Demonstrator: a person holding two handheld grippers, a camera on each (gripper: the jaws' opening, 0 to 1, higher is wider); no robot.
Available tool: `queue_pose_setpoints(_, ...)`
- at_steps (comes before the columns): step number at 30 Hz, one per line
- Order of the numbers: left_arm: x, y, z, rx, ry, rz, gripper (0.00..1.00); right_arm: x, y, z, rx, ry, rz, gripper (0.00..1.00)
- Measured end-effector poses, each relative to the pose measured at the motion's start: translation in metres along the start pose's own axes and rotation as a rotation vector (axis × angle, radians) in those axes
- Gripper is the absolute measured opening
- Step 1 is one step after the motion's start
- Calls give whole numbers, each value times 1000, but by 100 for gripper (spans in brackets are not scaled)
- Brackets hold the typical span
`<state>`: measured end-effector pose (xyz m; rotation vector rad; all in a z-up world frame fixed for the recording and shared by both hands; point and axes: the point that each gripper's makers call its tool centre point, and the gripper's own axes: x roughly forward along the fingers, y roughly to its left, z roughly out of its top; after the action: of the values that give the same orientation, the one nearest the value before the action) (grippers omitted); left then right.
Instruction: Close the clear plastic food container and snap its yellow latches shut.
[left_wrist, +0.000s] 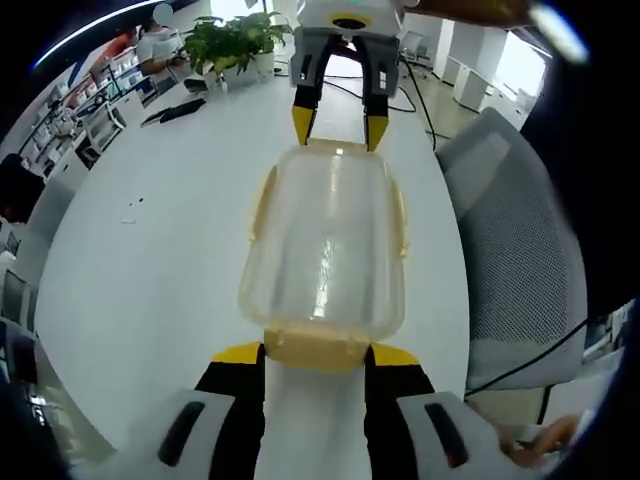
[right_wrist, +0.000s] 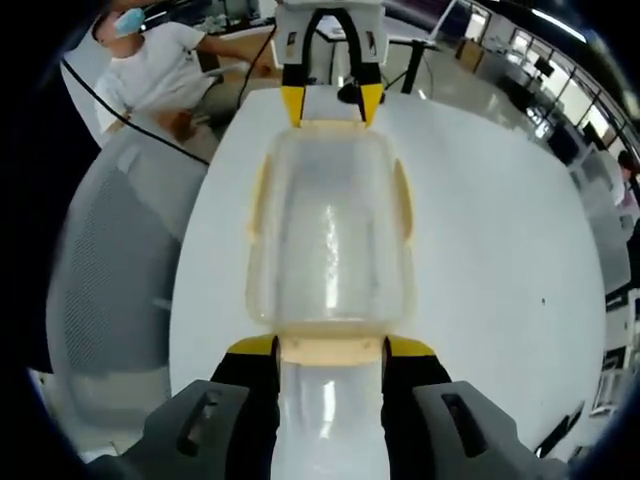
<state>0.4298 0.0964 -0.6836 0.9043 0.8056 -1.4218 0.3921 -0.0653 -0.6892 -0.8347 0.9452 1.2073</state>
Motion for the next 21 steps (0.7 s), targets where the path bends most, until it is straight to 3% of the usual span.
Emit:
queue_pose_setpoints(5, 8, 0, 17, 0, -8, 8, 32, -6, -3, -18, 1, 12, -7, 36)
queue_pose_setpoints(21, 33, 0, 51, 14, -17, 17, 32, -16, -5, -58, 9, 23, -12, 36)
